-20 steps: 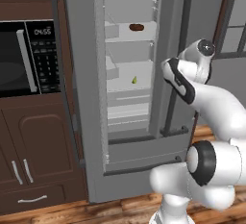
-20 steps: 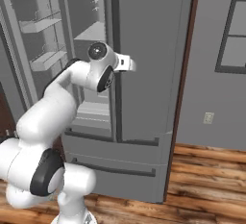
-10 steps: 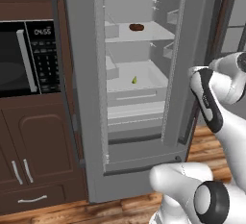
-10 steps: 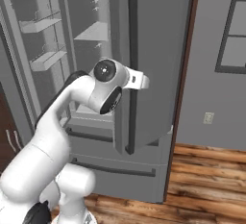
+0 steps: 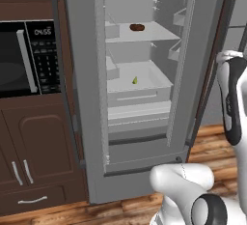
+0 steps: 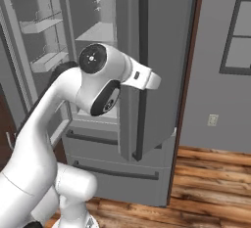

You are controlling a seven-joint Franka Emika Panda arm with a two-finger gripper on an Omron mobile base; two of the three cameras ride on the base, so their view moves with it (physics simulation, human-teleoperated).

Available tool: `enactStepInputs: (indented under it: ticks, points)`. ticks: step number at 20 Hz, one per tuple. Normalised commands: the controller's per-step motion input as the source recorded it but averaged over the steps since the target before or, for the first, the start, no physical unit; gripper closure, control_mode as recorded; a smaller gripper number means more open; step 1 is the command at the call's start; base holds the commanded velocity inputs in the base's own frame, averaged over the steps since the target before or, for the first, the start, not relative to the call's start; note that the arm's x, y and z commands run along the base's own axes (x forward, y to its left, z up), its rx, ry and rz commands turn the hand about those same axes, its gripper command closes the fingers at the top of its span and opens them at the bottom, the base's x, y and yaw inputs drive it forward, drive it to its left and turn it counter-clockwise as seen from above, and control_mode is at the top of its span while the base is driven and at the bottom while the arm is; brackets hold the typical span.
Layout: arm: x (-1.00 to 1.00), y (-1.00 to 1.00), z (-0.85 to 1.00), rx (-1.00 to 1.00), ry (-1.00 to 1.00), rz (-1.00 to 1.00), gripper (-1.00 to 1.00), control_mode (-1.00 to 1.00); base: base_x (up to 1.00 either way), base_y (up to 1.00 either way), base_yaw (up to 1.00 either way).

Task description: Take the lemon wedge from the fridge and place it on the plate with fish on the dining counter.

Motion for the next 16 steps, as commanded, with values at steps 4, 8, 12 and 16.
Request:
enactStepInputs:
  ticks: [4, 8, 12, 16]
  points:
    - [-1.0, 0.21, 0.33, 0.01, -0.13, -0.05, -1.0, -1.0, 0.0, 0.0, 0.0]
    - [-1.0, 0.96, -0.4, 0.0, -0.27, 0.0, -1.0, -1.0, 0.0, 0.0, 0.0]
    - [-0.47, 1.0, -0.4, -0.04, -0.19, 0.0, -1.0, -1.0, 0.0, 0.0, 0.0]
    - [0.12, 1.0, 0.32, -0.01, -0.04, -0.1, -1.0, -1.0, 0.0, 0.0, 0.0]
